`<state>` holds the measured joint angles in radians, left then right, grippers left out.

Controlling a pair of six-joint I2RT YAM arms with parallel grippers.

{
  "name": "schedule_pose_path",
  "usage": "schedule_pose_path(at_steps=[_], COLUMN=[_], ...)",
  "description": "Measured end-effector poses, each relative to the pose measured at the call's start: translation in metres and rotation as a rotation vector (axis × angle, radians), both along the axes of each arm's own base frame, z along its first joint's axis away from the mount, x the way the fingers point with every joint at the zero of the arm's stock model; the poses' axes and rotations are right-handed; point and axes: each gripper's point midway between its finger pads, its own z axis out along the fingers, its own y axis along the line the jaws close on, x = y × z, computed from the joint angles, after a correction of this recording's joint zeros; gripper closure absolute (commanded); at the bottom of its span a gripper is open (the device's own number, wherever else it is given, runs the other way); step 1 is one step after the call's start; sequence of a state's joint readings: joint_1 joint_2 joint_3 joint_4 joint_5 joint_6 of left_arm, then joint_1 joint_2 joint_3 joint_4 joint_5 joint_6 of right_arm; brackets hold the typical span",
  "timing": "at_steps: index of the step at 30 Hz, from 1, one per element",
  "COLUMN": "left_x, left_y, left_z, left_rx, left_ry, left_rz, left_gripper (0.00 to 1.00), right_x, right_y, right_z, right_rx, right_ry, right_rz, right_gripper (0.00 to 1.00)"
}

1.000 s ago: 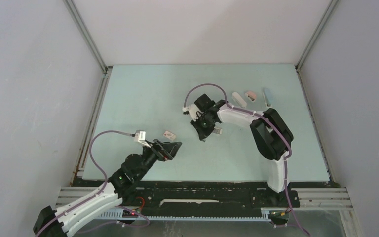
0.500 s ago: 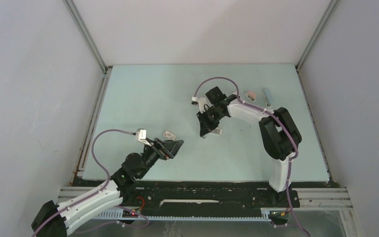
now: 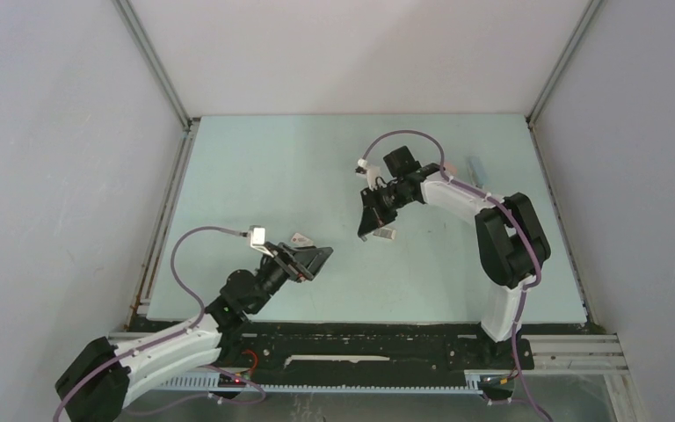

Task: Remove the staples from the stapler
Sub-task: Place the staple at the center of the board.

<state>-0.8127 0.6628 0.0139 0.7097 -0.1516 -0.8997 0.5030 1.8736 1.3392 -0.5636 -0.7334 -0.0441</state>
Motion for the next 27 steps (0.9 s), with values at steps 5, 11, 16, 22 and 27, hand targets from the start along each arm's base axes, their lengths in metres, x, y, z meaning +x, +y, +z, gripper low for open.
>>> schedule_pose_path(at_steps=[5, 11, 16, 22, 27], left_x=[0.001, 0.002, 0.009, 0.011, 0.010], left_y=[-0.010, -0.022, -0.026, -0.030, -0.034], left_z=[-0.003, -0.009, -0.008, -0.015, -0.011], left_rx=[-0.013, -0.032, -0.089, -0.115, -0.134], left_ry=[0.009, 0.025, 0.033, 0.064, 0.061], left_rz=[-0.032, -0.076, -0.102, -0.140, -0.170], left_gripper=[0.00, 0.00, 0.00, 0.00, 0.00], right_x=[-0.002, -0.001, -0.001, -0.001, 0.001], right_y=[-0.003, -0.004, -0.006, -0.009, -0.012], right_z=[0.002, 0.007, 0.015, 0.028, 0.047], right_rx=[0.036, 0.073, 0.104, 0.147, 0.208], right_ry=[0.044, 0.077, 0.091, 0.105, 0.107], right_rz=[-0.017, -0.036, -0.048, -0.062, -0.080], right_gripper=[0.94, 0.94, 0.94, 0.94, 0.94])
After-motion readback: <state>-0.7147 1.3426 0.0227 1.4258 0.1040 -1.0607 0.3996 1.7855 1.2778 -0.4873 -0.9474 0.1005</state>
